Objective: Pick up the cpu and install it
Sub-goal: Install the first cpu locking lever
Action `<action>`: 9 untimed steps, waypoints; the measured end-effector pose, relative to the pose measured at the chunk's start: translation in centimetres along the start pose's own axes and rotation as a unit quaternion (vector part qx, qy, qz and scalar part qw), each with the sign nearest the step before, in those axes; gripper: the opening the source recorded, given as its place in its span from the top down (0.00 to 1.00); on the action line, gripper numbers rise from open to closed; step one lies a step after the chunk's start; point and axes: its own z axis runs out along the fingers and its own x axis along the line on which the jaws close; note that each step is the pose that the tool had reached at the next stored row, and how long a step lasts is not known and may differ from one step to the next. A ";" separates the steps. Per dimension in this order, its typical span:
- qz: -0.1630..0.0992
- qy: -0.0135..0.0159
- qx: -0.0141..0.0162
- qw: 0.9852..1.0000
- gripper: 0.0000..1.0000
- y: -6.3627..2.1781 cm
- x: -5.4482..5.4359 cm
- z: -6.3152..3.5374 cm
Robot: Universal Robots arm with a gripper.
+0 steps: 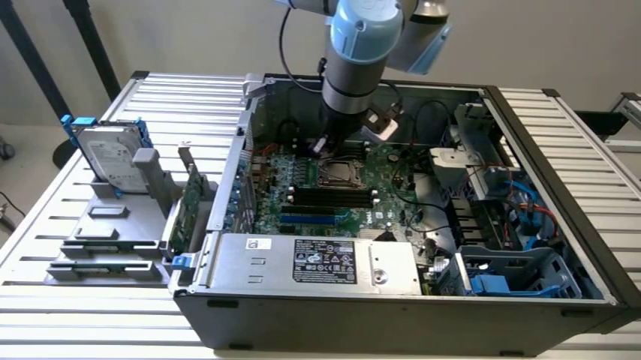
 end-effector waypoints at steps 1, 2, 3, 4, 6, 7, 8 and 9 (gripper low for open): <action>0.000 0.000 0.000 1.000 0.89 0.05 0.0 0.00; 0.000 0.000 0.000 1.000 0.89 0.10 0.1 0.00; 0.000 0.000 0.000 1.000 0.89 0.16 0.1 0.00; 0.000 0.000 0.000 1.000 0.89 0.22 0.2 0.00; 0.000 0.000 0.000 1.000 0.89 0.33 0.3 0.00; 0.000 0.000 0.000 1.000 0.89 0.38 0.3 0.00; 0.000 0.000 0.000 1.000 0.89 0.43 0.3 0.00; 0.000 0.000 0.000 1.000 0.89 0.48 0.4 0.00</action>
